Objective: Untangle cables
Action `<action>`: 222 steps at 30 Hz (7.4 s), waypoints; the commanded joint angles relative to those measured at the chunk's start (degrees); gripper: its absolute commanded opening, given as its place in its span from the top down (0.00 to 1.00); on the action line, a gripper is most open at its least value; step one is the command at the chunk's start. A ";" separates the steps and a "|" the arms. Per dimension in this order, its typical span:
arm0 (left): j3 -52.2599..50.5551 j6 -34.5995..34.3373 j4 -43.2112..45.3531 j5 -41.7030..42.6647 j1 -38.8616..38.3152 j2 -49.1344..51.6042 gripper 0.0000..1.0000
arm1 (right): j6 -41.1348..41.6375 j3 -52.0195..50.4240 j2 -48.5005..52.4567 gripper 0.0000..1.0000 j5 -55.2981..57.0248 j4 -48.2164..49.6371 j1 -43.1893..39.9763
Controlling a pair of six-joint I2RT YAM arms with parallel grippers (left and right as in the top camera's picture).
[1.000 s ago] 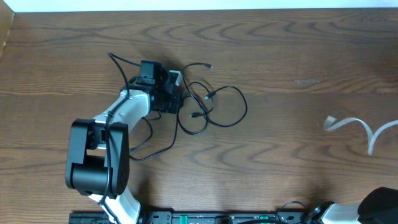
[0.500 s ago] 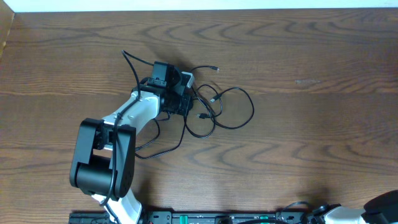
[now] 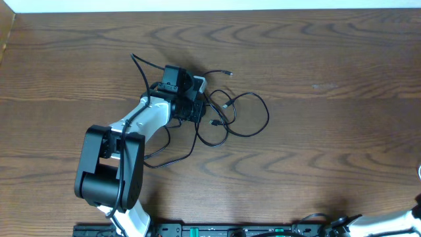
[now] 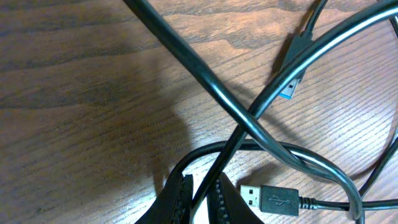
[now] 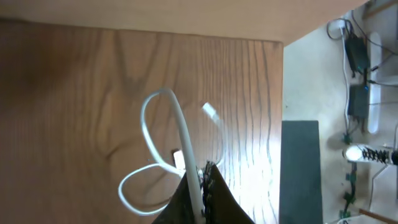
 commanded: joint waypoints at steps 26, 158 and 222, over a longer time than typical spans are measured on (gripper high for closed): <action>-0.76 -1.90 0.24 0.74 -1.77 -1.38 0.86 | 1.38 0.72 17.03 0.58 -5.75 1.51 -1.81; -0.76 -8.57 -18.88 -14.05 -1.77 -24.70 0.41 | -16.63 -7.82 -9.90 0.99 -15.85 5.31 89.74; -0.79 -0.02 8.41 -4.26 -21.92 -5.09 0.28 | -11.76 -7.87 -13.75 0.96 -9.62 -2.14 79.17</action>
